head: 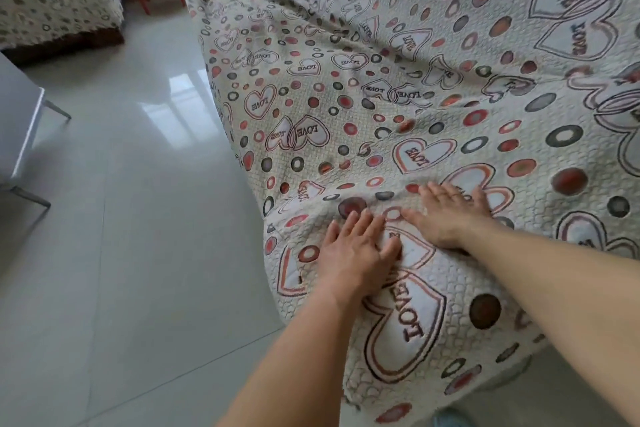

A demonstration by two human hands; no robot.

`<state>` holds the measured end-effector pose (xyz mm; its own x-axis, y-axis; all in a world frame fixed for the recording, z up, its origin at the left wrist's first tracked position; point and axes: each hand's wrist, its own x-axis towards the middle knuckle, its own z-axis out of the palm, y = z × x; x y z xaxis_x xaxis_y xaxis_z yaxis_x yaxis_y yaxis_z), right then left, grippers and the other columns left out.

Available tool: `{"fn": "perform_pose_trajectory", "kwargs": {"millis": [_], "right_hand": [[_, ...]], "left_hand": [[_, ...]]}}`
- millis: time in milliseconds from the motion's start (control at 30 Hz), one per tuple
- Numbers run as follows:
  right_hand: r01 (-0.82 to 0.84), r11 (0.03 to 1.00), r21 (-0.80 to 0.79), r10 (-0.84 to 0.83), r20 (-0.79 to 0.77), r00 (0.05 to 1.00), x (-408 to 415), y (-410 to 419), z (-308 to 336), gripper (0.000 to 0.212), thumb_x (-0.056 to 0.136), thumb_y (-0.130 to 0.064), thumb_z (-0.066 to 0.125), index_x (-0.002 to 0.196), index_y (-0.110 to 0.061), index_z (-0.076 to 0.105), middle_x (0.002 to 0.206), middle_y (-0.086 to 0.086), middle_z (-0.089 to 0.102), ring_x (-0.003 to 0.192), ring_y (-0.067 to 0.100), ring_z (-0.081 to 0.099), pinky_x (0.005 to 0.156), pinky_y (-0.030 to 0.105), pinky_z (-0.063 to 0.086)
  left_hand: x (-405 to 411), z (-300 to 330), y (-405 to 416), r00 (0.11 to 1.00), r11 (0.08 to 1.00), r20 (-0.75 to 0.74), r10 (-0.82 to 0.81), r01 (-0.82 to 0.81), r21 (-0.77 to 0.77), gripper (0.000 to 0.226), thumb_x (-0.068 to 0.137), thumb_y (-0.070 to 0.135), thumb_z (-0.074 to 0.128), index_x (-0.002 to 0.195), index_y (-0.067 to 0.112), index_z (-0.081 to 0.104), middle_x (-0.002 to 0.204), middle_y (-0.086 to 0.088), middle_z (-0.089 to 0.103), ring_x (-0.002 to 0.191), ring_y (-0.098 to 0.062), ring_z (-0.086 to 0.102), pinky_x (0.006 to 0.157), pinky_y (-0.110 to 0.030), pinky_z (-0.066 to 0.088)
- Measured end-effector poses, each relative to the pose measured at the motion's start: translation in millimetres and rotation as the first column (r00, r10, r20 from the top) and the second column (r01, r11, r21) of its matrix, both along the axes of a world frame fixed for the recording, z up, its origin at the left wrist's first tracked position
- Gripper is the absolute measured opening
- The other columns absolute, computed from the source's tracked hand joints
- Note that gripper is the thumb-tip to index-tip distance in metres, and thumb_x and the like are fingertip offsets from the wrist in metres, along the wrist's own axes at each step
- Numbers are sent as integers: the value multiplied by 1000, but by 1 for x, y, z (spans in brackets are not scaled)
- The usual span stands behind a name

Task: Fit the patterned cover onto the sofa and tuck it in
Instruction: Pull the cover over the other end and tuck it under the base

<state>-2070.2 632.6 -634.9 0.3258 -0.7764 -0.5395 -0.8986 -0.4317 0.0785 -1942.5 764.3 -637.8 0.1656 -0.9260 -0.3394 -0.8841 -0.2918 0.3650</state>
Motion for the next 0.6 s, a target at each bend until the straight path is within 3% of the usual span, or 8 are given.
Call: {"fn": "perform_pose_trajectory", "kwargs": {"millis": [333,467,533,600], "right_hand": [[-164,984,68,171,-107,979,-7,-138,-37,81,87,-74,5,152,-27,-7,159,-4,-16,145,15,-16,111,54,-17],[-340,940,27,341,-142,929,-6,-171,-48,88,82,-79,4,152,-28,-7,159,-6,-14,145,13,-16,108,60,-21],[-415,910,11,413,-125,902,-5,-185,-52,91,80,-81,3,153,-27,-3,161,-4,-2,147,14,-4,109,60,-19],[-466,885,-3,462,-114,879,-4,-195,-56,94,78,-82,1,152,-25,12,157,2,22,145,18,18,112,60,-8]], "left_hand": [[3,-55,-142,996,976,-3,94,-91,196,67,95,64,14,153,30,10,161,8,0,148,-13,-2,119,-43,-2],[5,-69,-163,996,971,3,94,-92,221,71,94,65,18,154,27,8,161,7,-1,148,-13,-2,119,-42,2],[6,-69,-171,994,974,5,108,-107,198,71,92,67,22,151,27,19,160,3,14,146,-17,13,117,-42,13],[6,-69,-178,990,973,-21,143,-136,185,71,89,70,27,146,29,32,153,-2,34,138,-23,33,111,-42,28]]}}
